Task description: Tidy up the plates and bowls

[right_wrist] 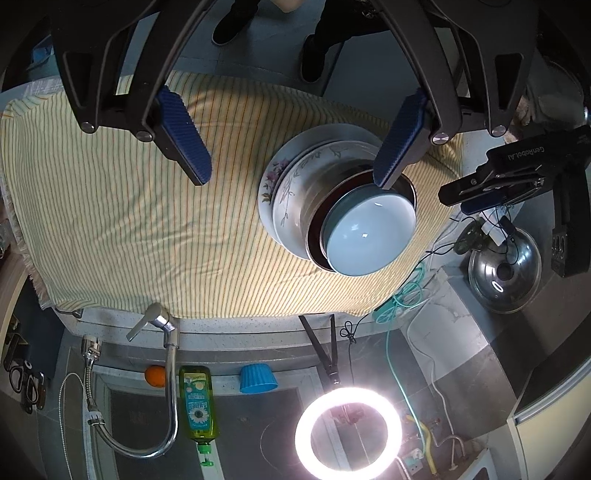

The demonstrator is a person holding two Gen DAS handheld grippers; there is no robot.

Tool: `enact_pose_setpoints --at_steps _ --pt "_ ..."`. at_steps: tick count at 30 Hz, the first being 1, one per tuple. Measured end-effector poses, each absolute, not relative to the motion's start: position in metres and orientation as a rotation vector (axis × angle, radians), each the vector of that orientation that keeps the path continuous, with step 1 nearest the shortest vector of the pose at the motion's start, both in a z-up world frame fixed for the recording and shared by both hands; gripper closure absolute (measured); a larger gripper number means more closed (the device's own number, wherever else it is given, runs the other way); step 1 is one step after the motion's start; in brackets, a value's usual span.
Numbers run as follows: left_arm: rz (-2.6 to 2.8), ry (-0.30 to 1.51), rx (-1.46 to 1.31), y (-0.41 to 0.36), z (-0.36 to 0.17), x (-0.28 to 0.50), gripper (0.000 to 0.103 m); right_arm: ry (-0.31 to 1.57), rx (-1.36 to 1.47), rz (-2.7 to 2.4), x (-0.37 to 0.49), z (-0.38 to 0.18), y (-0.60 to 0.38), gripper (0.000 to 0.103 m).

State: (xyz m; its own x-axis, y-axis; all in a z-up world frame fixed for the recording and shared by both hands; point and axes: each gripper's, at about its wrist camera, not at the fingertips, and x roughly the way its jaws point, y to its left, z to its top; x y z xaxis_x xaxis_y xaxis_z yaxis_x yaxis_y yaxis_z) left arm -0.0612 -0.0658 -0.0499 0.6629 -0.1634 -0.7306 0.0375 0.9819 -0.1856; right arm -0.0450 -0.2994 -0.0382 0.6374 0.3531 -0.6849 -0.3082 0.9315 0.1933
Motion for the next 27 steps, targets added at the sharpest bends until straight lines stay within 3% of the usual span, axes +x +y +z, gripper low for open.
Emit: enact_pose_setpoints --at_steps 3,27 --pt "-0.09 0.837 -0.168 -0.0638 -0.0496 -0.0622 0.026 0.8 0.061 0.392 -0.0437 -0.0388 -0.299 0.011" --pt "-0.067 0.853 -0.152 -0.0634 -0.0505 -0.0615 0.026 0.789 0.06 0.401 -0.0411 -0.038 -0.2908 0.011"
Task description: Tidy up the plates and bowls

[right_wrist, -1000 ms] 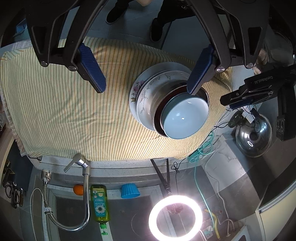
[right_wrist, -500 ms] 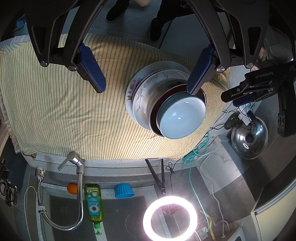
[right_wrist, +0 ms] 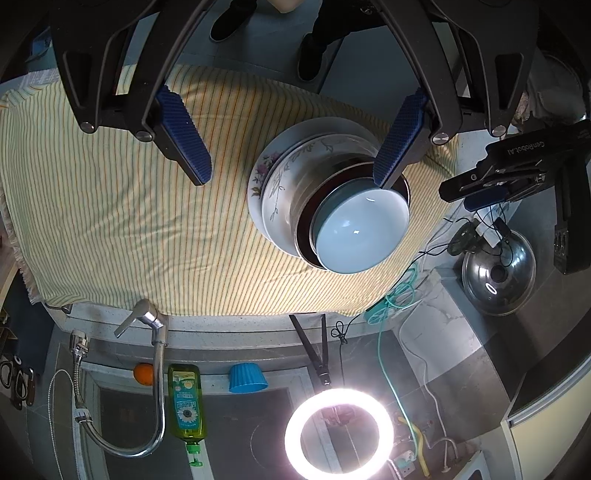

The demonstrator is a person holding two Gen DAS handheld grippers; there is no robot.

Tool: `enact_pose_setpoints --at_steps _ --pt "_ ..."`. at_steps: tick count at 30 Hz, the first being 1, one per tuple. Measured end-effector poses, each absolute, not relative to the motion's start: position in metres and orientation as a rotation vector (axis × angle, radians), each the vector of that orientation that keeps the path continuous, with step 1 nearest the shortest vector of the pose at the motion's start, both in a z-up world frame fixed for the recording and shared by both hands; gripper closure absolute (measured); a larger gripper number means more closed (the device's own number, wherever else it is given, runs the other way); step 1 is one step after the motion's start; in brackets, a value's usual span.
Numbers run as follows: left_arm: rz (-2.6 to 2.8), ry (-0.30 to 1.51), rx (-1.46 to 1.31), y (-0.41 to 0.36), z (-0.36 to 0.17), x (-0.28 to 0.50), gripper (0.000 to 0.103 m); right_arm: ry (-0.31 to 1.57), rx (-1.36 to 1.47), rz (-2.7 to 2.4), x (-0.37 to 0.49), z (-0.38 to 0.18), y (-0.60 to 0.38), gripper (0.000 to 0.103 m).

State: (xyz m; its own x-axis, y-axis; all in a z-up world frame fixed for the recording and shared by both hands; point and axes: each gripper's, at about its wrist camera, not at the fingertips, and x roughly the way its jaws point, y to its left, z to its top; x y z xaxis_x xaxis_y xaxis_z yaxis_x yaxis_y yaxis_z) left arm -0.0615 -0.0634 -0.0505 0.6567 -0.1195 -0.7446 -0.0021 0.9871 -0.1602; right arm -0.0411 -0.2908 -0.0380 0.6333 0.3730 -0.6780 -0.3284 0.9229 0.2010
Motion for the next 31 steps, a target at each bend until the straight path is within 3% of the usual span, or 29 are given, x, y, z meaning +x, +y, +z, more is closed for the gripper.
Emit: enact_pose_setpoints --at_steps 31 --pt "-0.097 0.819 -0.136 -0.0677 -0.0457 -0.0529 0.026 0.779 0.045 0.39 -0.0379 -0.0392 -0.2872 0.011"
